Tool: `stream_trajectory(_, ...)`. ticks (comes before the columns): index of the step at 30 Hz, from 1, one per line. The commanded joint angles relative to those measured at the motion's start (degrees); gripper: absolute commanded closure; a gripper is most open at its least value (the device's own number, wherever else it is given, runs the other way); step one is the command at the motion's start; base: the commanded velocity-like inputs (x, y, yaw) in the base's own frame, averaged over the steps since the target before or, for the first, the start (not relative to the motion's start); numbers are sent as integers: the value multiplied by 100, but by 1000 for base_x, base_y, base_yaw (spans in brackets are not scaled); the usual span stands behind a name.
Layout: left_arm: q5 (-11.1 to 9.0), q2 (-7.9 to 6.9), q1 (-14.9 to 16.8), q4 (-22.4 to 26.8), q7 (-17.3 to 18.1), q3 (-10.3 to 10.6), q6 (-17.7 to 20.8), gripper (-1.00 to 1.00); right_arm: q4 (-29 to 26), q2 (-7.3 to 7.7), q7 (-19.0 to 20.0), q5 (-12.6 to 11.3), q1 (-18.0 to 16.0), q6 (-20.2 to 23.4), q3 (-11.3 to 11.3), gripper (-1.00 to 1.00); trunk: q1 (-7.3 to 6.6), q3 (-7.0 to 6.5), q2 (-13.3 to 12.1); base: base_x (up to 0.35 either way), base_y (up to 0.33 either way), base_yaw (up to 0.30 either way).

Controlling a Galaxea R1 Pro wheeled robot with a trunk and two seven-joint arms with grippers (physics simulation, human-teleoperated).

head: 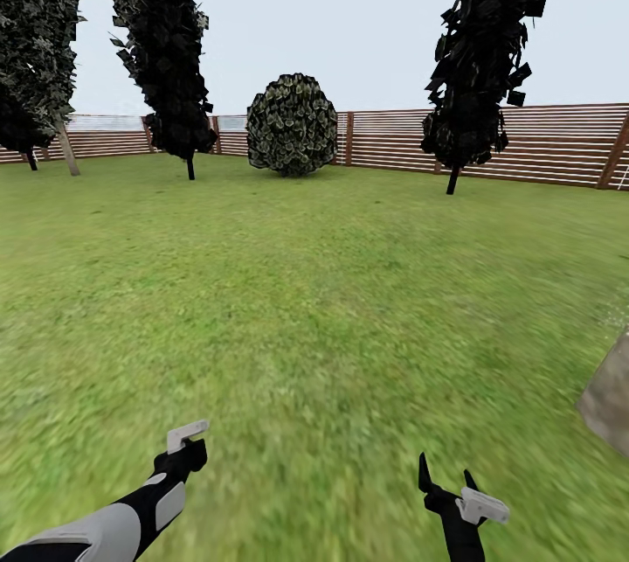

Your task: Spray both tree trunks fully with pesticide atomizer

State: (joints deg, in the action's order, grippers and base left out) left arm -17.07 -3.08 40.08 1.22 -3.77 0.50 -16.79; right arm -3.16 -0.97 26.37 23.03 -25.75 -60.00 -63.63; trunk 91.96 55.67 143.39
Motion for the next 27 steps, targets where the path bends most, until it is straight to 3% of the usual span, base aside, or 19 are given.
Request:
stream_trajectory(1, 2, 0, 0, 1, -1, 2, 0, 100, 0, 0, 0, 0, 0, 0, 0, -100, 0, 0, 0, 0, 0, 0)
stream_trajectory(11, 2, 0, 0, -1, -1, 2, 0, 100, 1, 1, 0, 0, 0, 0, 0, -100, 0, 0, 0, 0, 3, 0)
stream_trajectory(22, 2, 0, 0, 0, -1, 2, 0, 100, 0, 0, 0, 0, 0, 0, 0, -100, 0, 0, 0, 0, 257, 0)
stream_trajectory(27, -3, 0, 0, 0, -1, 2, 0, 100, 1, 0, 0, 0, 0, 0, 0, -100, 0, 0, 0, 0, 63, 0)
